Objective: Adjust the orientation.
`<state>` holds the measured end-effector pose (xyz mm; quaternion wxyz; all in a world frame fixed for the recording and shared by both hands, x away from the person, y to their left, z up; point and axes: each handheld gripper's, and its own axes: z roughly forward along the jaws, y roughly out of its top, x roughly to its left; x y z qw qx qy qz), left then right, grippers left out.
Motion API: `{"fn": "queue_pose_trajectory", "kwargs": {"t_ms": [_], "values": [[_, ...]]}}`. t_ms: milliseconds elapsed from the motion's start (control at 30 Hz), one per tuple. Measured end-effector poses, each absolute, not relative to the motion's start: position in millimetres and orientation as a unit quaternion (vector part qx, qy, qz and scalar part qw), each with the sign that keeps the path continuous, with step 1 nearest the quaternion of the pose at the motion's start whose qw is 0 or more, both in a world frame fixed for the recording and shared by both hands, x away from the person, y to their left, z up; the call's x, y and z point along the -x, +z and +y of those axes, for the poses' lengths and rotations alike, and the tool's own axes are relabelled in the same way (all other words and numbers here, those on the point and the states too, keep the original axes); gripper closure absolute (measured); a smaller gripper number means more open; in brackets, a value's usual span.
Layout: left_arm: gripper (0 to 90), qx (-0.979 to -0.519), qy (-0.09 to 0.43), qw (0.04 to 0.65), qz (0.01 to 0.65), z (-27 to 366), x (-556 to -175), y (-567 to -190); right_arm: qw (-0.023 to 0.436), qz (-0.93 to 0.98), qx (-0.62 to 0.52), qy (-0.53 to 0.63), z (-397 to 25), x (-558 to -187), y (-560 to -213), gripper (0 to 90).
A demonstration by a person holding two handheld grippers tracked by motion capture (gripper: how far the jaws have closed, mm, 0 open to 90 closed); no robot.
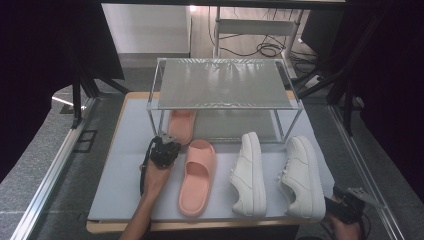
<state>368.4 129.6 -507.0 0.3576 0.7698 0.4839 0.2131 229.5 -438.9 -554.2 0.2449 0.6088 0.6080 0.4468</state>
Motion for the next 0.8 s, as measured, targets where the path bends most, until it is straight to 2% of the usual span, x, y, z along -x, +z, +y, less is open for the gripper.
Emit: {"fn": "queue_pose_trajectory", "kwargs": {"t_ms": [467,700,800], "values": [[89.7,-0.770,0.205,0.357,0.487,122.7,-390.2,-512.8,0.245,0.608,-0.609,0.447,-438.9,-229.5,-554.1,12.6],[87.7,-0.764,0.204,0.374,0.484,127.2,-377.4,-501.9,0.245,0.608,-0.609,0.447,-438.9,-229.4,-554.2,12.6],[83.6,-0.763,0.199,0.381,0.482,129.9,-366.5,-495.9,0.245,0.608,-0.609,0.447,-438.9,-229.4,-554.2,12.6]]}}
